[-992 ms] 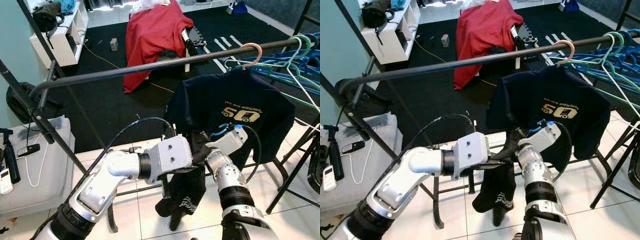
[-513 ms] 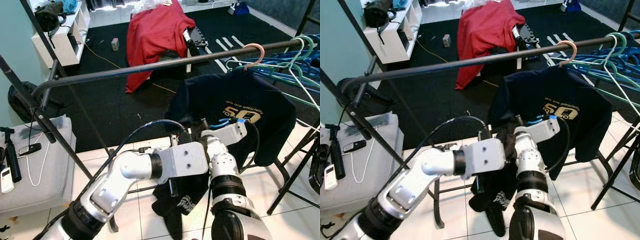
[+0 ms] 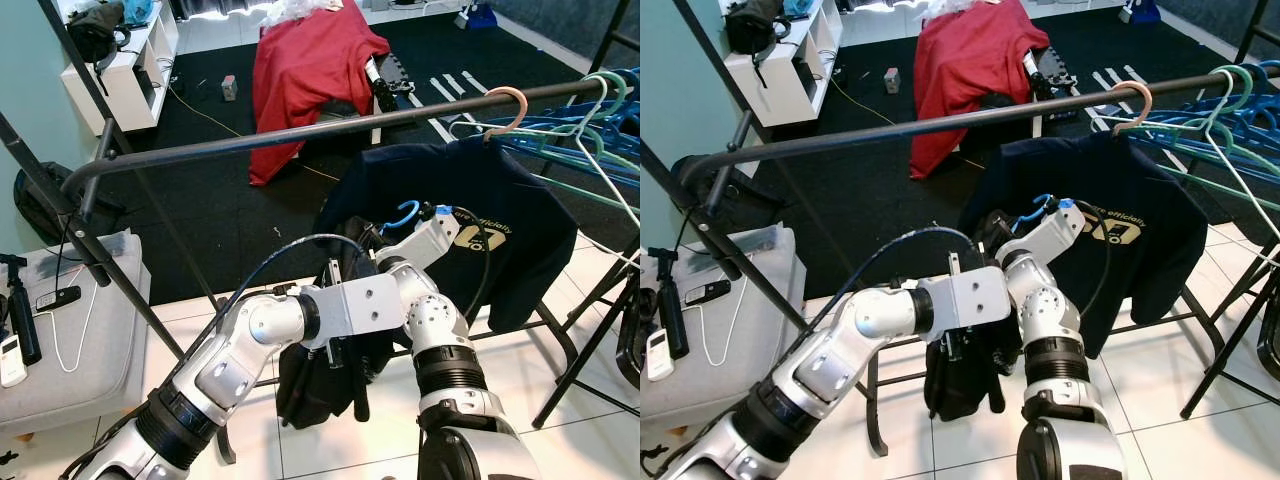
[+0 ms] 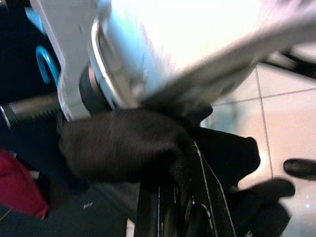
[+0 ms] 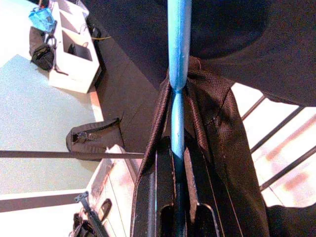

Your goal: Hang hanger

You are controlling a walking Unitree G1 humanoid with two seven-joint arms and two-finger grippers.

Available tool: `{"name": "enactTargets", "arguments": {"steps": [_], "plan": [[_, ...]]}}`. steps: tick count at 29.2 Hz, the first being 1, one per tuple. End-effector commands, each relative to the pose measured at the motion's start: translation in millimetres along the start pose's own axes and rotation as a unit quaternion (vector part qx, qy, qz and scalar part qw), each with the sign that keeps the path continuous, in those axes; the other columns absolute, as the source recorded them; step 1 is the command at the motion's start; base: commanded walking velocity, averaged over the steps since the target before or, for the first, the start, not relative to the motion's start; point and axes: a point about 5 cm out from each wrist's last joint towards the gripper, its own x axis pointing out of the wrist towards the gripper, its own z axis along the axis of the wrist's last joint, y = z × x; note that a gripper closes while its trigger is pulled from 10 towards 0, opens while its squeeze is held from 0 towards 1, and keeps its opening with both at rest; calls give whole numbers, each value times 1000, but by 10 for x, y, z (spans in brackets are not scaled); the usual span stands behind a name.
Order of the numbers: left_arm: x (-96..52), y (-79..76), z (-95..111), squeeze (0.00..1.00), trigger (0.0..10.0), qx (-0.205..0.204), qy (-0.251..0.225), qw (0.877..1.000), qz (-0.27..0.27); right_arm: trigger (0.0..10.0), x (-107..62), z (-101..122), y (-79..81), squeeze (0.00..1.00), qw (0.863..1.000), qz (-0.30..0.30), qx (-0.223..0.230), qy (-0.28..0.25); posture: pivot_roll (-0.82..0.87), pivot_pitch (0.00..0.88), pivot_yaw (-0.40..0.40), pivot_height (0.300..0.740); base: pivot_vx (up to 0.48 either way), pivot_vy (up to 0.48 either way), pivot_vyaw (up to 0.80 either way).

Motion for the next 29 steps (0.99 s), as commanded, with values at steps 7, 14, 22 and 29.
{"name": "enactTargets", "arguments": {"steps": [7,14,22,29], "plan": [[-79,144,-206,0,10000,-5,42,997,58,0,-75,-132,81,0,999,29,-4,34,-77,128,60,740,0,0,0],[-107,118,-281,0,10000,-53,53,995,71,0,-114,-257,37,0,992,58,-88,68,-77,129,60,740,0,0,0],[-64,-3,-241,1000,10000,-146,30,986,69,0,-114,-269,69,0,988,71,-114,72,-76,128,55,740,0,0,0],[-78,59,-225,1000,10000,-165,21,982,85,0,-111,-238,59,0,988,70,-124,67,-74,125,54,740,0,0,0]]}}
